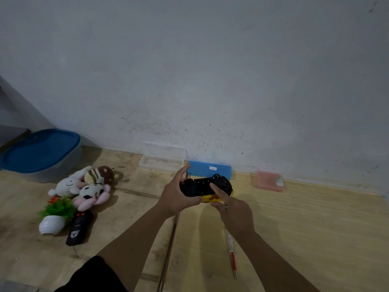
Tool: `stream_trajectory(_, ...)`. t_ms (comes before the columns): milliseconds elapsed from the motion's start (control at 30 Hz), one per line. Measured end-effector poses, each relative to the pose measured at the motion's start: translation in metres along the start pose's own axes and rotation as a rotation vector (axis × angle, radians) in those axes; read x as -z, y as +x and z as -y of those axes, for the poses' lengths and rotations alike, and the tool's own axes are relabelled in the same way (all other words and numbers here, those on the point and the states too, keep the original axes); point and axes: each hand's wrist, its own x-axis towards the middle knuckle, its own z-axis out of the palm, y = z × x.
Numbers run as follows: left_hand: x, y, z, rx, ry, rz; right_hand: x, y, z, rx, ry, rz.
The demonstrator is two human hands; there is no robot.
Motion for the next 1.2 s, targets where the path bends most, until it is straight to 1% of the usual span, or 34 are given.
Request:
stream_trajectory(133,-0.008,0.0,-0.007,-0.006,-0.108,-0.098,-0.002,0.007,0.007,-0.058,0.116,-0.144)
stream_trajectory(267,-0.012,0.001,-0.011,-0.02,-0.125,-0.148,-0.002,0.01,0.008,-0.105,0.187,-0.17)
stream_trajectory(333,-0.011,0.003,-0.013,-0.011,-0.146,-0.181,-0.001,0.01,0.007,-0.086,0.132,-0.156)
stream_trajectory(433,-0.01,0.006,-0.017,0.021,-0.174,-0.241,-0.002,0.002,0.008,-0.045,-0.022,-0.059)
stream_trajectory(500,-0.011,0.01,-0.02,0.054,-0.155,-0.276,-0.004,-0.004,0.008,-0.028,-0.044,-0.023)
stream_trajectory(567,-0.012,0.014,-0.021,0.076,-0.132,-0.269,-0.007,-0.008,0.009,0.001,-0.145,0.007)
stream_trajectory(667,-0.014,0.02,-0.021,0.087,-0.092,-0.215,-0.009,-0.01,0.009,0.042,-0.236,-0.019)
stream_trajectory(800,-0.015,0.023,-0.02,0.132,-0.075,-0.212,-0.009,-0.009,0.008,0.021,-0.135,0.005)
stream_trajectory(867,-0.013,0.024,-0.019,0.154,-0.065,-0.215,-0.008,-0.009,0.004,-0.008,-0.091,0.058)
stream_trajectory(1000,-0.005,0.031,-0.014,0.215,-0.051,-0.166,-0.01,-0.008,-0.003,-0.012,-0.069,0.127)
stream_trajectory(1067,-0.003,0.034,-0.013,0.233,-0.031,-0.154,-0.012,-0.008,-0.003,0.003,-0.059,0.121)
stream_trajectory(1133,-0.002,0.038,-0.014,0.245,0.021,-0.149,-0.013,-0.008,-0.003,0.004,-0.036,0.111)
stream_trajectory(1200,-0.001,0.042,-0.013,0.254,0.128,-0.12,-0.012,-0.008,-0.002,-0.007,-0.027,0.135)
